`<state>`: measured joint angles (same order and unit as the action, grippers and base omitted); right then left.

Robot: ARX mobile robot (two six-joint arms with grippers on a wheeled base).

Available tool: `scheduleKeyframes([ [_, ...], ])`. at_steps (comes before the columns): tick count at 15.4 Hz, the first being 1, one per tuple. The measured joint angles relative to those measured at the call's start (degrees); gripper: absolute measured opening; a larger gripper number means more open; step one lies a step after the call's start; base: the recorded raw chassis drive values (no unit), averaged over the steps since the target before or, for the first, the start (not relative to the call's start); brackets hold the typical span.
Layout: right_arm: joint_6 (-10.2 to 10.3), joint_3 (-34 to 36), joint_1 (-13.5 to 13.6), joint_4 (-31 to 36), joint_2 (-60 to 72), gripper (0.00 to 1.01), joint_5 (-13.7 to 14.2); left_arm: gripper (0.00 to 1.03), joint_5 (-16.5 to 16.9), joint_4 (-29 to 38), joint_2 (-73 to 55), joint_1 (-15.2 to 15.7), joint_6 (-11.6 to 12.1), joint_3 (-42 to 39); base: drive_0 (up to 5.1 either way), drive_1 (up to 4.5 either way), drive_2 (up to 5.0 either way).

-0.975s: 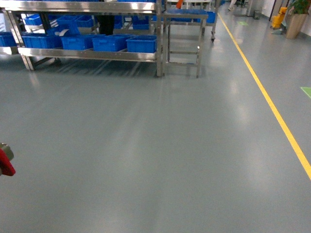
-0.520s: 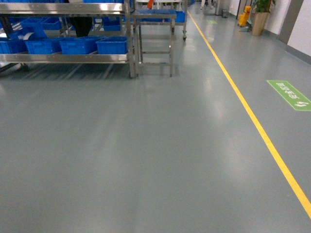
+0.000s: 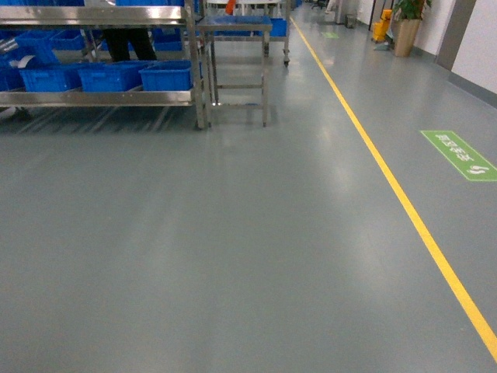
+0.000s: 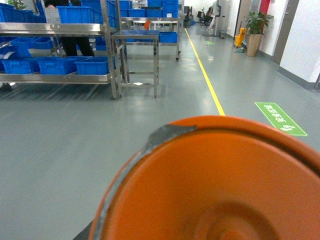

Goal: Sort blue parts and orange caps into right shelf containers

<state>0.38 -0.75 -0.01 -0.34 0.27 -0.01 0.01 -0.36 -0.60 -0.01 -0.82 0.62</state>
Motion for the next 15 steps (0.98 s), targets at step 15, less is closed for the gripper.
scheduleKeyframes([
  [15, 0.0, 0.0, 0.0, -0.02, 0.0, 0.43, 0.0, 0.42, 0.0, -0.07, 0.0, 0.0, 0.02, 0.0, 0.1, 4.39, -4.2],
])
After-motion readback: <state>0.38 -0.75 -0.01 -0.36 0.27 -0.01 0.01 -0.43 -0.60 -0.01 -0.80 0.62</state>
